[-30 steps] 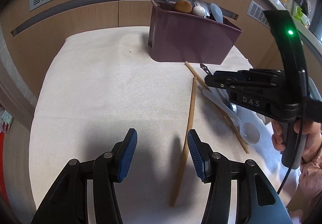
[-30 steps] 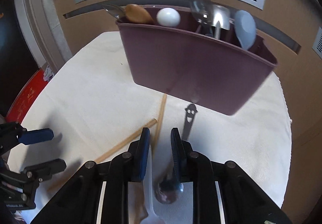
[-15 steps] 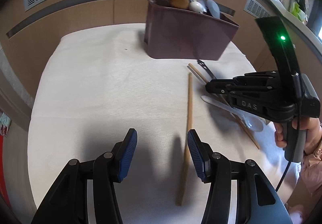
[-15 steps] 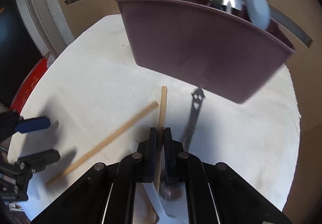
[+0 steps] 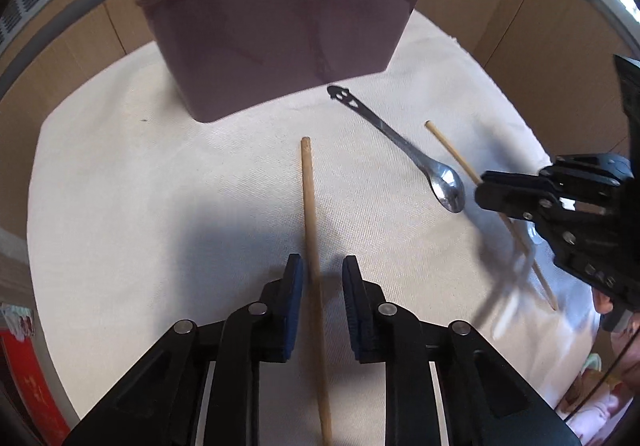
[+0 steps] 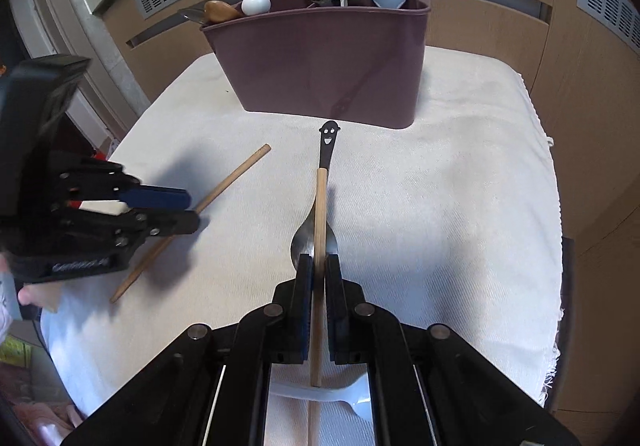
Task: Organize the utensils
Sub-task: 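Grasp a wooden chopstick with the left tool while the right grasps another chopstick, then lift both chopsticks upright and carry them above the caddy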
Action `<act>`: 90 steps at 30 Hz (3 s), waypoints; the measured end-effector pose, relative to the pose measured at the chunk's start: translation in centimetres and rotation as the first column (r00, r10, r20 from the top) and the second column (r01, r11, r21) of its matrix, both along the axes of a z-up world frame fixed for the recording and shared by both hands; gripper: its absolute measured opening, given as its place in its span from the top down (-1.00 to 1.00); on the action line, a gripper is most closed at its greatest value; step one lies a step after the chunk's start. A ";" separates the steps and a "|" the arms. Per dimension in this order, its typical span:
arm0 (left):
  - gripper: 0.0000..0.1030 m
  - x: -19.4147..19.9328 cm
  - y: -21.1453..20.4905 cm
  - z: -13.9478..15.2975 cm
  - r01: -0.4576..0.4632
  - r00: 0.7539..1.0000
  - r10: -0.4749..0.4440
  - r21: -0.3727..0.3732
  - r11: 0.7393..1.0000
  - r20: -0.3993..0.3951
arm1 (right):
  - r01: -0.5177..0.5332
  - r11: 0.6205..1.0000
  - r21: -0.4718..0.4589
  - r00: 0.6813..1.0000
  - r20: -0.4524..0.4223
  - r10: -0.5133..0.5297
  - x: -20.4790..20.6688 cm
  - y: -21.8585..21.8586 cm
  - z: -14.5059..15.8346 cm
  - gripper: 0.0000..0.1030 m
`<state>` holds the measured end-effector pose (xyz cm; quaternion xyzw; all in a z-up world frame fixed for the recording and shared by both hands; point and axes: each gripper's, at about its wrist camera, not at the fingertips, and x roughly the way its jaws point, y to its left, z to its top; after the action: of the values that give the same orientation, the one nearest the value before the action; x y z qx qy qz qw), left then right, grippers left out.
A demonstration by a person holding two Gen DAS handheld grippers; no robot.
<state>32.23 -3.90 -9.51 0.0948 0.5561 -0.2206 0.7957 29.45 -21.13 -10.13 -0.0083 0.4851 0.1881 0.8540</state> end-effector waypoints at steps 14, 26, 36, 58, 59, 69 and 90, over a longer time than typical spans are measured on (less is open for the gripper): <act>0.89 -1.3 2.5 1.3 -0.197 0.975 0.212 -0.193 0.961 0.061 | -0.046 0.999 -0.016 0.998 0.029 0.047 -1.1 0.5 0.2 0.85; 0.89 -5.6 5.6 6.0 -0.273 0.901 0.357 -0.316 0.909 0.248 | 0.005 0.993 -0.115 1.000 -0.001 -0.005 -0.1 1.0 -1.3 0.88; 0.89 -9.3 5.6 7.6 -0.264 0.890 0.372 -0.367 0.892 0.265 | 0.059 0.998 0.037 0.988 0.143 -0.064 -4.0 -0.2 4.6 0.89; 0.89 -10.5 3.4 27.8 0.012 0.644 0.357 -0.476 0.879 0.676 | 0.032 0.991 0.131 0.750 0.652 -0.110 -6.0 0.5 26.5 0.89; 0.89 -10.0 3.3 28.7 0.022 0.625 0.359 -0.475 0.880 0.693 | 0.036 0.990 0.135 0.733 0.670 -0.118 -5.6 0.5 27.6 0.89; 0.89 -2.3 4.1 29.9 0.033 0.559 0.406 -0.509 0.860 0.722 | 0.090 0.983 0.159 0.659 0.730 -0.179 0.4 0.3 30.3 0.89; 0.89 11.8 3.5 14.3 -0.158 0.662 0.475 -0.511 0.845 0.580 | 0.134 0.981 0.139 0.797 0.573 -0.190 12.9 2.6 16.8 0.89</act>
<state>44.02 -0.40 4.79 -0.1034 0.1681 -0.1371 0.9707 42.33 -18.56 6.63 0.0149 0.1895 0.1246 0.9738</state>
